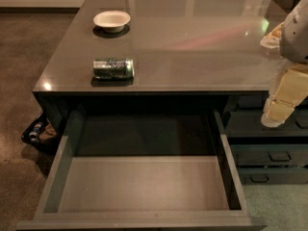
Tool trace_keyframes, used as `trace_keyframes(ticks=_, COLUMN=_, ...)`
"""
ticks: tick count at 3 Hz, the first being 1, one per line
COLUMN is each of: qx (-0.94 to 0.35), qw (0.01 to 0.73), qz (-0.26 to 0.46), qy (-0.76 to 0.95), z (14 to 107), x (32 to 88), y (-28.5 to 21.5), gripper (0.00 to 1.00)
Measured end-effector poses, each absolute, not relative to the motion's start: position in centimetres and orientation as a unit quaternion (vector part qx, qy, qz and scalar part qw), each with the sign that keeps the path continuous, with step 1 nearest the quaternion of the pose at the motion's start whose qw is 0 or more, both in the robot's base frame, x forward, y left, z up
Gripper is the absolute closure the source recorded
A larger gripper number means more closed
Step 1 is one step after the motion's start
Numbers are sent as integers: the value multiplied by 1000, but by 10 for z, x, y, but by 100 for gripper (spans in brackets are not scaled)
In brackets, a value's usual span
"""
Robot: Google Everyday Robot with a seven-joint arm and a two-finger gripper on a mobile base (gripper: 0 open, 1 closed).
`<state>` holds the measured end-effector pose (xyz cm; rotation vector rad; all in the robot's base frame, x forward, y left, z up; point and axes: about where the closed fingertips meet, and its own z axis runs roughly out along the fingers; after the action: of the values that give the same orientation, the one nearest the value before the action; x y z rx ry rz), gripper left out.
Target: Close top drawer
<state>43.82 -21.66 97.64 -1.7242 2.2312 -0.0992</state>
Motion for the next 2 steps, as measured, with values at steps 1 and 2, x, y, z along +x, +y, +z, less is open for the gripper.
trace_keyframes(ticks=1, qx=-602, qw=163, qz=-38, qy=781, z=978, x=437, y=-216, gripper=0)
trace_keyframes(ticks=2, qx=-585, qw=165, qz=-35, qy=793, z=967, x=417, y=-220, gripper=0)
